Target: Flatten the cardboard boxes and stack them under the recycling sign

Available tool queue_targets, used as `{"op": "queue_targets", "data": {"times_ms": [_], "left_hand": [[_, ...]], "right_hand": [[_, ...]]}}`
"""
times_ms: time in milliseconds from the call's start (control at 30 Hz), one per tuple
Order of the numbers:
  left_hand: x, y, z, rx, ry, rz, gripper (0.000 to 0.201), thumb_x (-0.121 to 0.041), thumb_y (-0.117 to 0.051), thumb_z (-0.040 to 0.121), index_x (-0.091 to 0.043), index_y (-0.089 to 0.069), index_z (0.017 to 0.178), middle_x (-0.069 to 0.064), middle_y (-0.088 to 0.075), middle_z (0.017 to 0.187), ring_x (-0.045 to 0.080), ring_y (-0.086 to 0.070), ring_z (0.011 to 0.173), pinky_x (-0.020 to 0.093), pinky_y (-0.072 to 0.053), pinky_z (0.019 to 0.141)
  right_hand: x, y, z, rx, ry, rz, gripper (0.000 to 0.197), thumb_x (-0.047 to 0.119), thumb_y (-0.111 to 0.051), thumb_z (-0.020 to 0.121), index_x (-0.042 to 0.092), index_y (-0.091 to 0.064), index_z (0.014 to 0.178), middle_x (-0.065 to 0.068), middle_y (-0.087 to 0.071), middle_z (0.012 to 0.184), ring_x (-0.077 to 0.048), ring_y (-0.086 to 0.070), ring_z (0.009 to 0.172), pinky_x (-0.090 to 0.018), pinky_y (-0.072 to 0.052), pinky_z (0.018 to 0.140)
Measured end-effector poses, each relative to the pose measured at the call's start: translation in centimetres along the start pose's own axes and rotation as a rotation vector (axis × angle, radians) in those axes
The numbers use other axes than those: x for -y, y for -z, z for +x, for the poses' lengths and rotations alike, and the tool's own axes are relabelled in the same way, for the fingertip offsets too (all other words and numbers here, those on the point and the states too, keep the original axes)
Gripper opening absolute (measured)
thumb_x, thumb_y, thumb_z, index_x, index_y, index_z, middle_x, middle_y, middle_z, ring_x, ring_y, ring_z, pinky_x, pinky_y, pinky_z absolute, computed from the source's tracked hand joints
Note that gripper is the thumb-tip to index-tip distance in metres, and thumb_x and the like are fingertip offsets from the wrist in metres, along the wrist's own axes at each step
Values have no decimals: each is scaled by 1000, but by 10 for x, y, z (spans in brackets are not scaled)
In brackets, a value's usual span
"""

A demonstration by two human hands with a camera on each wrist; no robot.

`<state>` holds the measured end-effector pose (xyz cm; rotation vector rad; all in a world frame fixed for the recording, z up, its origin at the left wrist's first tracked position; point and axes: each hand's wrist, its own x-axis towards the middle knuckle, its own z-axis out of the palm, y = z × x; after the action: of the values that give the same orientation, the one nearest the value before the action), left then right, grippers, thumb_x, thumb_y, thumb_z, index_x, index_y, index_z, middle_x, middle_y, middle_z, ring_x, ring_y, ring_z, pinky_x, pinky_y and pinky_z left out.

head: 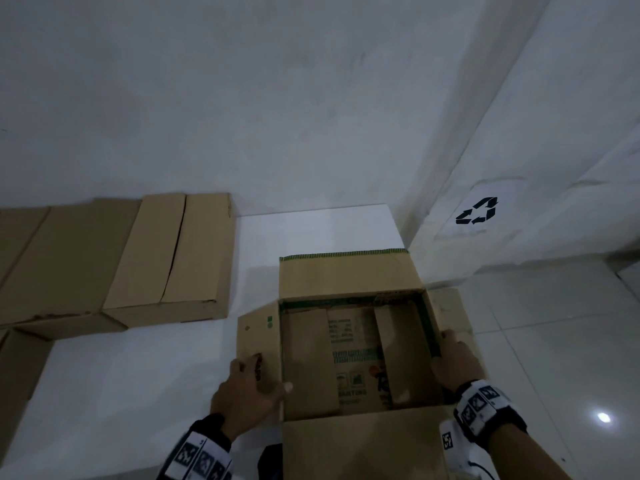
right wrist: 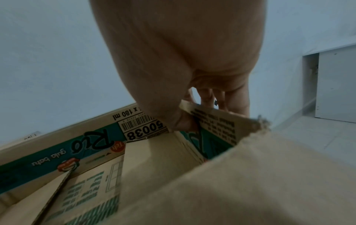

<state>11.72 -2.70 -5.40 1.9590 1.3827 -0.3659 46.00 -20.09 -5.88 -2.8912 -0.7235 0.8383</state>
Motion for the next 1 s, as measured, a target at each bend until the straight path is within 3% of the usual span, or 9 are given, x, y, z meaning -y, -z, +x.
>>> {"op": "queue_targets", "data": {"times_ms": [133,267,367,467,533,667,800,900,1000], "left_hand": [[-3,-9,6,17,-144,-151,71,-69,-41,66,-13,-54,109,-4,-53,101,17,-56,94,31,-48,84],[-2,-10,12,0,-227,-266,4,-25,-60,89,-28,-59,90,-9,-56,92,17,-58,92,25,-49,81],[-1,0,18,30,-186,-204,20,-33,-57,82,-14,-62,87,-2,-57,88,18,-59,85,33,-52,81],[-2,22,27,-29,-104,-26,33,-51,-55,81,-22,-52,95,-3,-47,99,20,-57,89,32,-47,75],[-9,42,39,-138,-106,-58,38,-56,-55,82,-29,-46,106,-5,-43,108,24,-51,101,35,-44,82],[-27,62,87,-241,-106,-94,86,-80,-33,77,-14,-53,127,8,-58,131,29,-52,119,47,-43,101],[-63,69,105,-97,-109,-234,70,-66,-38,90,-12,-48,135,9,-57,132,27,-55,116,39,-44,99],[-78,65,110,-104,-24,-339,67,-64,-43,90,-13,-48,134,11,-56,132,30,-53,118,40,-44,98],[-81,58,114,-61,76,-237,74,-67,-39,89,-16,-43,143,13,-46,144,37,-36,133,45,-29,108]], "right_hand": [[3,-8,-1,-34,34,17,42,15,-51,88,10,-40,128,-15,-60,108,-32,-62,90,-36,-50,72],[6,-11,-2,-51,55,40,33,11,-52,87,6,-43,119,-16,-61,104,-32,-61,88,-35,-48,69],[5,-13,-3,-61,64,82,37,9,-52,87,6,-43,123,-17,-60,107,-33,-61,91,-35,-48,71],[1,-15,-6,-53,62,128,48,5,-51,87,6,-39,134,-20,-53,120,-37,-56,101,-33,-40,73],[-1,-17,-11,-79,59,165,53,2,-50,88,7,-36,139,-22,-47,126,-39,-54,105,-35,-42,77],[-8,-26,-22,-247,101,219,45,5,-59,84,8,-49,127,-24,-51,118,-40,-51,100,-43,-48,80],[-3,-25,-37,-345,192,190,40,13,-64,81,11,-56,120,-16,-55,113,-34,-53,97,-41,-49,77],[16,-22,-50,-211,304,258,39,9,-58,88,15,-53,126,-8,-56,116,-23,-56,97,-32,-49,80],[35,-27,-56,2,362,289,31,18,-54,94,23,-51,124,3,-59,108,-10,-57,89,-26,-52,75]]}}
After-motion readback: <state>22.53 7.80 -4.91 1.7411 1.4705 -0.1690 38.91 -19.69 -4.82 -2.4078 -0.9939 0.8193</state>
